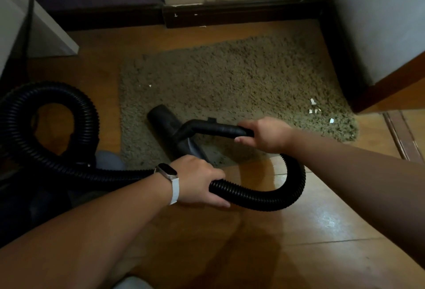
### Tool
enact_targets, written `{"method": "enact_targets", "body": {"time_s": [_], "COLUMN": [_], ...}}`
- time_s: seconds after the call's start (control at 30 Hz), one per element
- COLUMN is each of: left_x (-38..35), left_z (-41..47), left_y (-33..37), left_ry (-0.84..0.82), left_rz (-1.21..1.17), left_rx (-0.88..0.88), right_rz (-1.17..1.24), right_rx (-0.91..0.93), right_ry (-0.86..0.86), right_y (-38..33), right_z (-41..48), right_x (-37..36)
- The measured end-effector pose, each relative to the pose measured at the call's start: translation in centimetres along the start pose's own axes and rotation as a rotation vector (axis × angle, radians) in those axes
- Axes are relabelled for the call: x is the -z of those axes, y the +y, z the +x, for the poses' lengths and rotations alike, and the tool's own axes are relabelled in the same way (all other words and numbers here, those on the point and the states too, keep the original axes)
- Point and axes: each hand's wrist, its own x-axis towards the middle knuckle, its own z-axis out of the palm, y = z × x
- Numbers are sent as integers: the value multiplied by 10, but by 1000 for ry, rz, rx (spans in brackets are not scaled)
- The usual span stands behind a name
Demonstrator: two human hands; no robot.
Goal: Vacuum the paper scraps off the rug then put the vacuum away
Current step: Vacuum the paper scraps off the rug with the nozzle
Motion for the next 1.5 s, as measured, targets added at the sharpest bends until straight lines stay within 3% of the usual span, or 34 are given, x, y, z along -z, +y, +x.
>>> {"method": "enact_targets", "body": {"time_s": [0.13,0.33,0.57,0.73,1.0,1.33,1.5], "left_x": [-4,4,8,8,4,6,3], "left_z": [-2,5,27,29,25,30,30], "left_y": [2,2,18,25,38,42,39], "left_ry": [-14,-7,10,37,6,-30,-28], "left_rz": [5,-9,-48,-6,-23,-25,-16], "left_rx": [-7,45,57,18,-37,3,-24], "right_rz": [-92,-7,113,182,-49,108,74], "right_rx": [77,-44,-209,-146,33,-178,-149], "right_ry": [-102,-96,56,91,-164,-88,-81], "right_y": [-13,17,75,74,48,78,67], "right_z": [8,1,-28,-38,-40,-47,-44], "right_x": [-6,4,18,17,17,14,8]}}
